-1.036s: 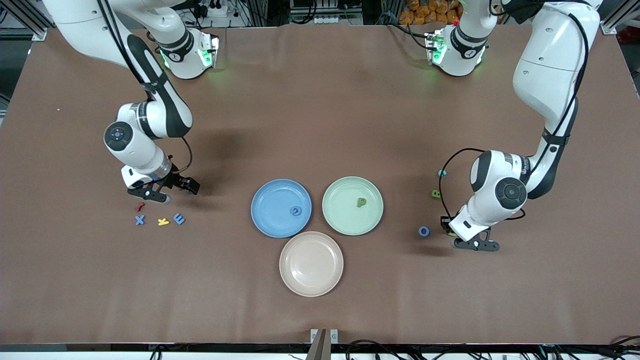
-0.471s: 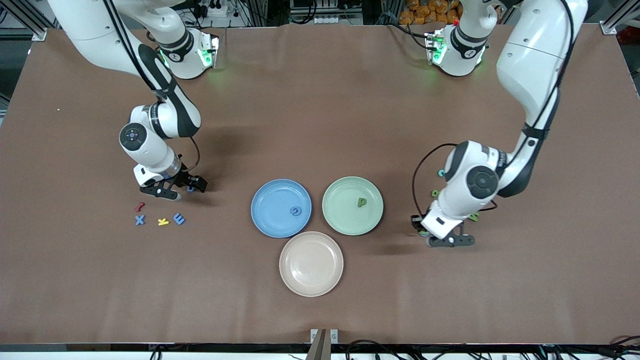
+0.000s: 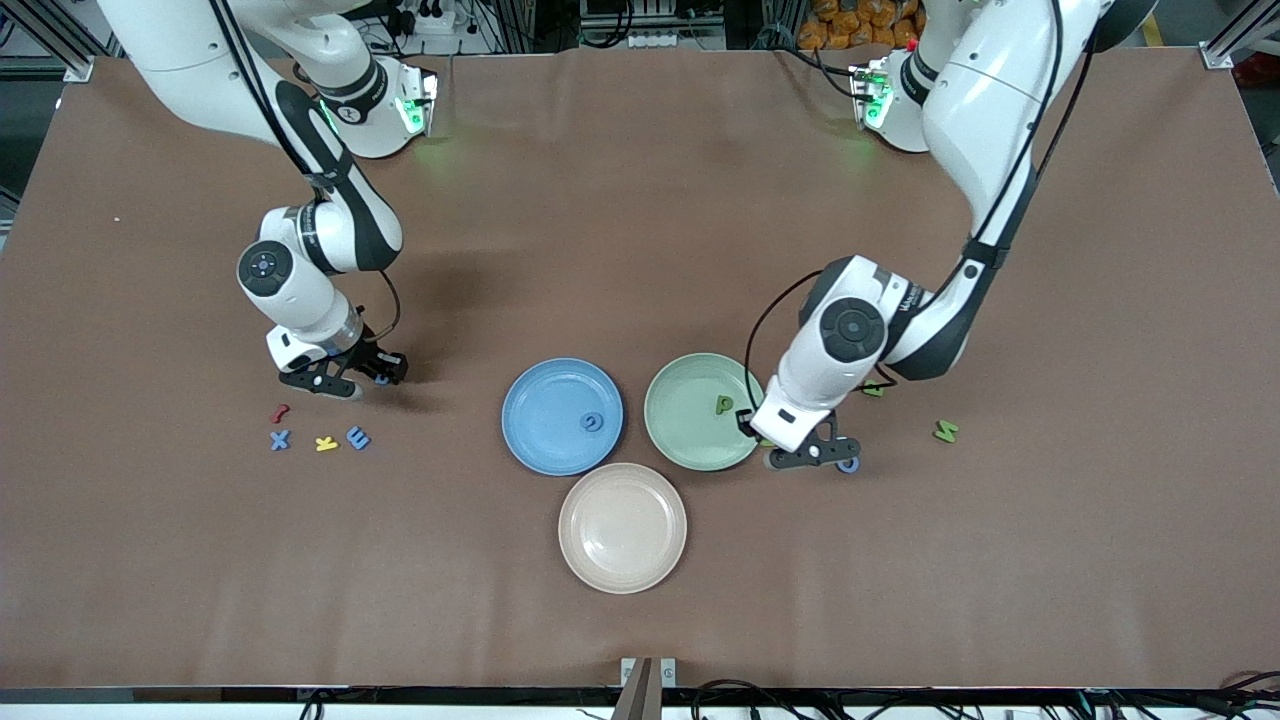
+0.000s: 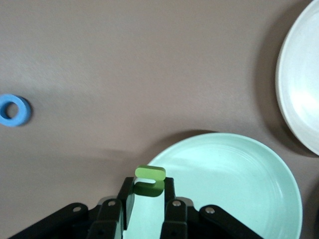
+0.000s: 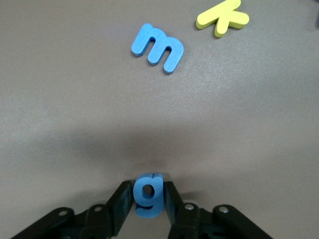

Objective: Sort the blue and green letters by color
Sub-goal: 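Drop the green u into the green plate while the right gripper grasps blue g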

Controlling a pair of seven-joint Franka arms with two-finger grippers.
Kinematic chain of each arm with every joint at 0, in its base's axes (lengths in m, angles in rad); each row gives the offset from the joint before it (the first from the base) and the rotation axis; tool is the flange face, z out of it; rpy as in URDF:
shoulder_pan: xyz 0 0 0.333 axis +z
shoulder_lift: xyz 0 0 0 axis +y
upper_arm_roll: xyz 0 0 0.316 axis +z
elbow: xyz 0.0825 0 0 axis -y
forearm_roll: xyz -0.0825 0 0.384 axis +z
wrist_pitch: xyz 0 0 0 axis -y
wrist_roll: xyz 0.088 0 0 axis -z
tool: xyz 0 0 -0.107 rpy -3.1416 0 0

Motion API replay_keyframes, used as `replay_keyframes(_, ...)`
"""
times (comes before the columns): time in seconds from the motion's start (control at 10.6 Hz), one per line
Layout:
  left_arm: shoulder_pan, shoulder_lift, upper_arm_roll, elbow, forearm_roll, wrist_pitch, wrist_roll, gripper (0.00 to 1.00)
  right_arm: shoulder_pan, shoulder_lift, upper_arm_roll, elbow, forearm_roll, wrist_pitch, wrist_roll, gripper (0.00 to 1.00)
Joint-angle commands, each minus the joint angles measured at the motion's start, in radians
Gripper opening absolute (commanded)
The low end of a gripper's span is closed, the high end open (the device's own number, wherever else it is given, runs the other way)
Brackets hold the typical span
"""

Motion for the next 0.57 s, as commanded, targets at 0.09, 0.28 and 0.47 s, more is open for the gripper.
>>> replay_keyframes(0.09, -0.064, 0.027, 0.021, 0.035, 0.020, -0.014, -0.135, 0.29, -0.008, 0.004, -0.001, -0.026, -0.001, 0.026, -0.010, 0.27)
replay_keyframes(0.28, -0.066, 0.025, 0.022, 0.034, 0.023, -0.014, -0.144, 1.00, -0.008, -0.002, -0.001, -0.020, -0.003, 0.018, -0.010, 0.23)
replay_keyframes(0.47, -0.061, 0.016, 0.024, 0.035, 0.029, -0.014, -0.144, 1.00, 0.001, -0.059, -0.001, 0.018, -0.001, -0.057, -0.004, 0.21)
